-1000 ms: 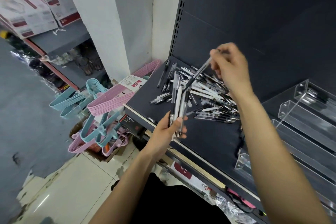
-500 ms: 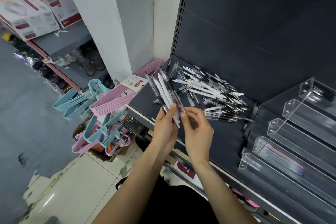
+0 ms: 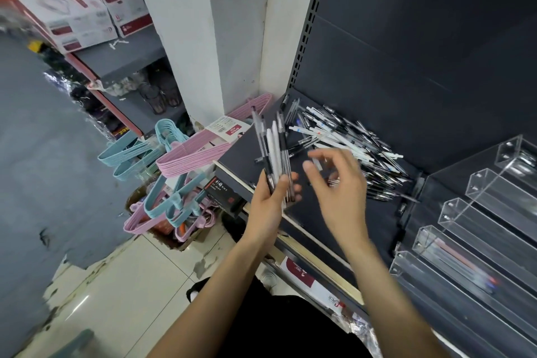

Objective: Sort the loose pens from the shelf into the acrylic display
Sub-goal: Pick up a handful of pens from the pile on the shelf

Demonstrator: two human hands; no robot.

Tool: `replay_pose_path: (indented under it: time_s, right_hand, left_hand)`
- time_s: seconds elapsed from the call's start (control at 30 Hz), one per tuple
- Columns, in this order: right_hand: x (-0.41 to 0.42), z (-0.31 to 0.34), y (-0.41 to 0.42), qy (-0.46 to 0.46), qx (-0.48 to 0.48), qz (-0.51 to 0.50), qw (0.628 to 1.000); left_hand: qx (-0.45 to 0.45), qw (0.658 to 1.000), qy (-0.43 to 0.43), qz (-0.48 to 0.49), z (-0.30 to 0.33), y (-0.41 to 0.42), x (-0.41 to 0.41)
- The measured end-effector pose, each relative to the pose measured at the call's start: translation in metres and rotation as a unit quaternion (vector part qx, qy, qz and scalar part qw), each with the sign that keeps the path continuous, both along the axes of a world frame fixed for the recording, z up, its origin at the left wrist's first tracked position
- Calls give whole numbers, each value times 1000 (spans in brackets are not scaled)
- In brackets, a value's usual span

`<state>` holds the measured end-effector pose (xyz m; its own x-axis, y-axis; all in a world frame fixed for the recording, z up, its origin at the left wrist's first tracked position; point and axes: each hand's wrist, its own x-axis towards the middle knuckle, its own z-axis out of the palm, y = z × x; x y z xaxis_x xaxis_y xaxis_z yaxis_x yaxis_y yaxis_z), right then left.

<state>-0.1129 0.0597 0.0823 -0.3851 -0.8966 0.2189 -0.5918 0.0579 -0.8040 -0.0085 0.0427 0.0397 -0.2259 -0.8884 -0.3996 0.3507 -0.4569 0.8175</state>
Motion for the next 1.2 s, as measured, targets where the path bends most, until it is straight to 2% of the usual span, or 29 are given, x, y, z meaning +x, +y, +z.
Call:
replay_pose_path:
  time_s: [0.07, 0.17, 0.27, 0.37, 0.53, 0.6, 0.67, 0.73, 0.8, 0.83, 0.9, 1.03, 1.2]
  right_hand:
    - [-7, 15, -22, 65, 4, 64, 996]
    - [-13, 23, -61, 116, 116, 154, 974]
    - [-21, 21, -86, 45, 218, 226, 948]
    - [-27, 26, -93, -58, 227, 257, 938]
    - [-38, 35, -94, -90, 238, 291, 922]
    - [-40, 36, -92, -116, 233, 279, 925]
    - [-38, 37, -91, -142, 194, 220, 945]
    - [-38, 41, -90, -192, 95, 105, 971]
    - [-47, 50, -86, -263, -36, -10, 964]
    - [-54, 54, -82, -283, -73, -39, 956]
    - [-63, 58, -71, -270, -49, -21, 961]
    - [-51, 35, -58, -171, 118, 76, 975]
    - [-38, 12, -62, -116, 133, 80, 981]
  left_hand:
    - [-25, 999, -19, -33, -1, 5, 6]
    - [-38, 996, -36, -75, 0, 12, 11]
    - [-40, 994, -26, -98, 0, 14, 15]
    - [-48, 991, -34, -117, 1, 14, 20]
    - [-50, 989, -47, -131, 0, 17, 23]
    - [-57, 987, -47, -140, 1, 17, 23]
    - [-58, 986, -42, -150, 2, 15, 22]
    - [-46, 986, -38, -157, 1, 16, 21]
    - [-28, 986, -38, -159, -2, 20, 20]
    - [-21, 987, -40, -154, -4, 22, 21]
    - [-8, 990, -38, -139, -5, 22, 22]
    - [-6, 992, -30, -123, 0, 13, 20]
    - [7, 993, -13, -115, 5, 14, 10]
